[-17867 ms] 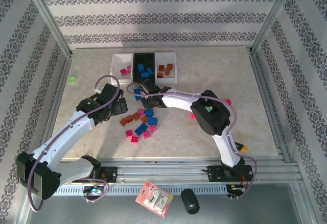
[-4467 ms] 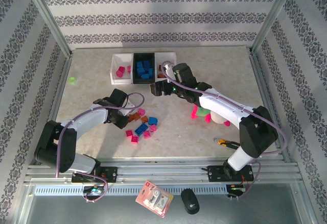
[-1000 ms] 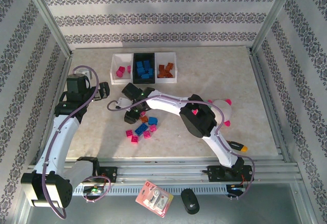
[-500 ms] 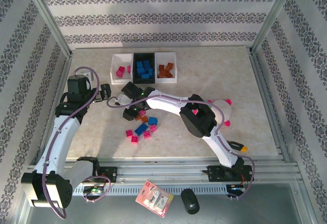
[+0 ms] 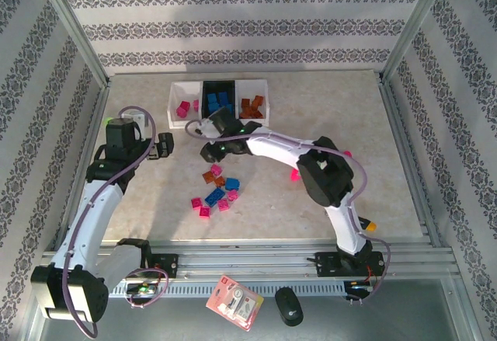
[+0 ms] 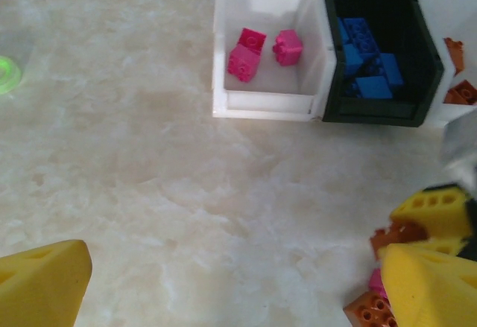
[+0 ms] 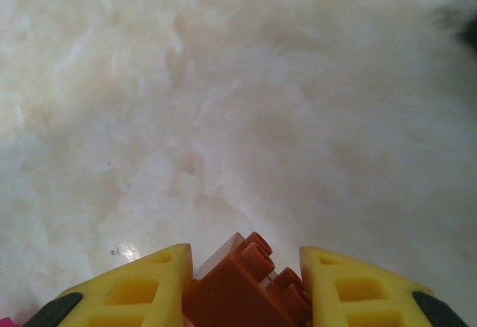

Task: Sort the legos into containers by color
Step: Pick up the lego from the center of the table, then place the lego in the container.

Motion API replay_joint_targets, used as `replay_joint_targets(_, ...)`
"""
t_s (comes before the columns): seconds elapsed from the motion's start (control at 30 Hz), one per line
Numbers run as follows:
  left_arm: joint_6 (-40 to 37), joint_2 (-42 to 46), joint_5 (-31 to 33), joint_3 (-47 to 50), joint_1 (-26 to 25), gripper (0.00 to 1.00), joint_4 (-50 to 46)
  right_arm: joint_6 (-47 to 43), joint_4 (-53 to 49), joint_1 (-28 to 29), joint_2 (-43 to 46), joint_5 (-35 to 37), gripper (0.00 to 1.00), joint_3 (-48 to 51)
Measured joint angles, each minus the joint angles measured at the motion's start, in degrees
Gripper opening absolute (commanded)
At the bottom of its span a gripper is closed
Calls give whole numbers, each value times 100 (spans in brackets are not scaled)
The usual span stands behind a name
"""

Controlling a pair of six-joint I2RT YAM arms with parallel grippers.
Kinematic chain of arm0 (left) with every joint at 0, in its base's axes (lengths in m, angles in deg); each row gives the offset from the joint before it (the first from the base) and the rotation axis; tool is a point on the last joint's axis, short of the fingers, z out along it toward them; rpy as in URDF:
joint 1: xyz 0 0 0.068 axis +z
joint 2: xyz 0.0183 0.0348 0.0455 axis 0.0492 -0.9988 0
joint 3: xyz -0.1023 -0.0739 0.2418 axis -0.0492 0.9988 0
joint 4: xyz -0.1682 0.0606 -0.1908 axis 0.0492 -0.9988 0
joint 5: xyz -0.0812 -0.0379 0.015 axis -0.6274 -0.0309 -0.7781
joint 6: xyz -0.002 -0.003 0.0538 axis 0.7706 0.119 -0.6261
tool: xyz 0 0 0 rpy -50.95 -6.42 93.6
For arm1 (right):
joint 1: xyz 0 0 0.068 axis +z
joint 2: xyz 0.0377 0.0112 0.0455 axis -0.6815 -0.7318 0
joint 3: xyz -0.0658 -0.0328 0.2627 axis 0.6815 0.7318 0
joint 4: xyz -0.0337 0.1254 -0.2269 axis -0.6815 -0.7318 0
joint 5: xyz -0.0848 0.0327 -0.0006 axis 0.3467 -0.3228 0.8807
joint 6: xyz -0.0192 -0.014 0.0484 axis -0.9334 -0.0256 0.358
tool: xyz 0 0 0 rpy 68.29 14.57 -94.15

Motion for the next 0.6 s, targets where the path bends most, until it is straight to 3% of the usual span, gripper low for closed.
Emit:
replay_joint_targets(0.3,-291,94,-214,638,-1099,99,1027,387,859,-809,1261,417,11,844)
replay_joint_targets(0.6,-155,-431,-319,1123,-2188,99,2649,492,1593,-1637,879,796,11,601)
